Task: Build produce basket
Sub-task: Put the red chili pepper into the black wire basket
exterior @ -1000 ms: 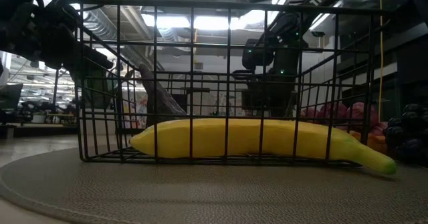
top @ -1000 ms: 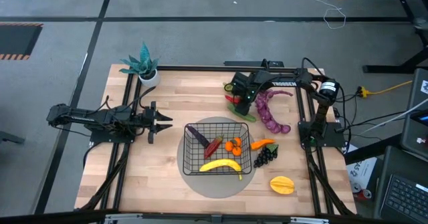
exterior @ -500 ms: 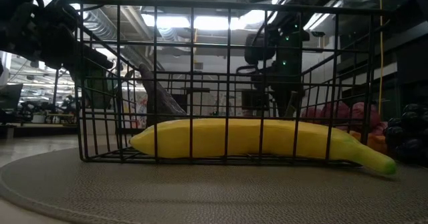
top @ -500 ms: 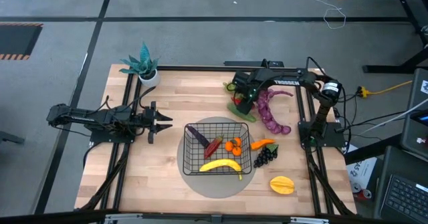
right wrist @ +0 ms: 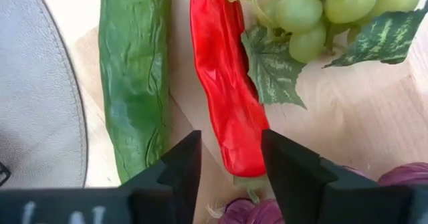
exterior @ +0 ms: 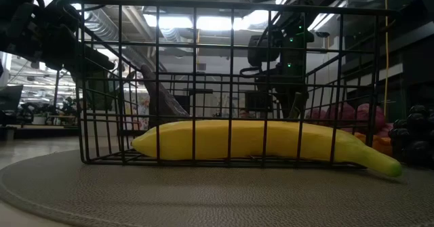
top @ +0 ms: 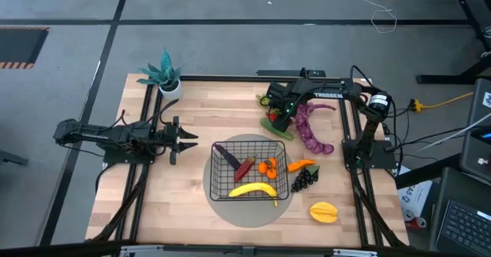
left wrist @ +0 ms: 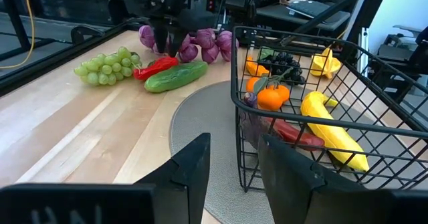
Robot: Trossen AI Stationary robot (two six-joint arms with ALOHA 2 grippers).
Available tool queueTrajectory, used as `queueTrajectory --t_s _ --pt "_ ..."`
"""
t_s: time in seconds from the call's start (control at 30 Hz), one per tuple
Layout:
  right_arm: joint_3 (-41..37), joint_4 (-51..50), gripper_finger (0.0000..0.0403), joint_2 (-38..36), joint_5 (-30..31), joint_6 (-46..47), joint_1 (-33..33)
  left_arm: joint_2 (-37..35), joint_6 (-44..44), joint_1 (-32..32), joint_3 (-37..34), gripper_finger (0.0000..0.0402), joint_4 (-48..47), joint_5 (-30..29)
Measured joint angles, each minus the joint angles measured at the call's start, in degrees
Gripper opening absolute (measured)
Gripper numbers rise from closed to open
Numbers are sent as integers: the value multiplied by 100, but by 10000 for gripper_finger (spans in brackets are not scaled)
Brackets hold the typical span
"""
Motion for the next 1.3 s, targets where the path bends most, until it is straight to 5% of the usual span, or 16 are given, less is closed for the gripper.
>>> queueTrajectory --t_s 0.2,0.93,1.3 --pt "0 141 198 1 4 -16 0 2 1 0 0 121 0 -1" --pt "-256 713 200 648 213 -212 17 0 1 2 0 121 0 -1" --pt "-117 609 101 559 566 -297 7 0 1 0 0 121 0 1"
